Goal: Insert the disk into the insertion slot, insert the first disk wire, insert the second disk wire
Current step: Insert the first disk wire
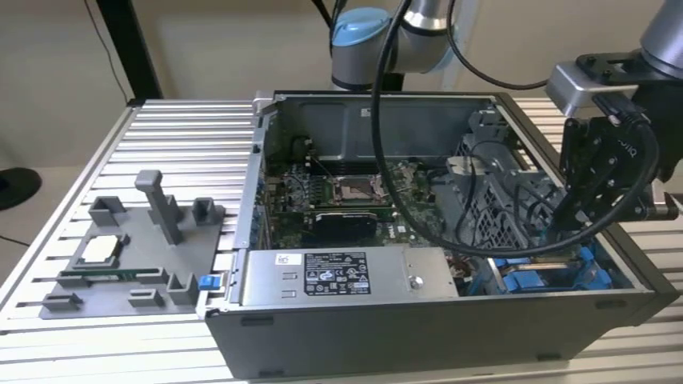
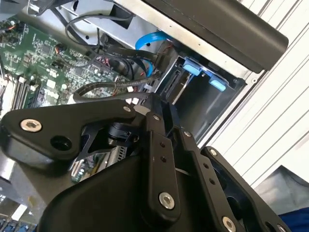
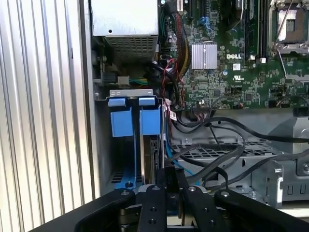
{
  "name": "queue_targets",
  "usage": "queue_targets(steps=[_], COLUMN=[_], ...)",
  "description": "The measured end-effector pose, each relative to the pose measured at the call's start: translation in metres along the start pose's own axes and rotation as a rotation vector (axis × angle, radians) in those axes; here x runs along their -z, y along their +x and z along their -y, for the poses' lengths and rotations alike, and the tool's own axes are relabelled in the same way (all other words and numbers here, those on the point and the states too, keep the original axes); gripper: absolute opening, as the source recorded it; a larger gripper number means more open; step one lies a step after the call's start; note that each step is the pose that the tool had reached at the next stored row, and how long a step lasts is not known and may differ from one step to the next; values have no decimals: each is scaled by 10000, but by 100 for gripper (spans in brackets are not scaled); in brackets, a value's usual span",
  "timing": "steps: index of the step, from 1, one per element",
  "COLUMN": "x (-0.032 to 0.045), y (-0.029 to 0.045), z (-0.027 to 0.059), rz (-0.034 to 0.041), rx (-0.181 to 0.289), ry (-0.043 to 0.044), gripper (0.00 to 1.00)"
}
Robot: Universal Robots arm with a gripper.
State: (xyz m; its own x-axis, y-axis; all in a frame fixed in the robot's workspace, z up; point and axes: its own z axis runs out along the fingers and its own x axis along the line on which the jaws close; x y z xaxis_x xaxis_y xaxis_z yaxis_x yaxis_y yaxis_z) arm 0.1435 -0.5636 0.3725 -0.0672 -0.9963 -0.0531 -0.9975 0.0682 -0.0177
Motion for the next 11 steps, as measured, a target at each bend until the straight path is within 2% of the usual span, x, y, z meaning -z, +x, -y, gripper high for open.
queue_targets(steps=[4,9,11], x=[-23,-40,-55], y=[12,26,25], z=[12,61,96], rz=[-17,-68,-68], rx=[-76,-108,-112], ry=[-102,-406,-451], gripper=[0,0,0])
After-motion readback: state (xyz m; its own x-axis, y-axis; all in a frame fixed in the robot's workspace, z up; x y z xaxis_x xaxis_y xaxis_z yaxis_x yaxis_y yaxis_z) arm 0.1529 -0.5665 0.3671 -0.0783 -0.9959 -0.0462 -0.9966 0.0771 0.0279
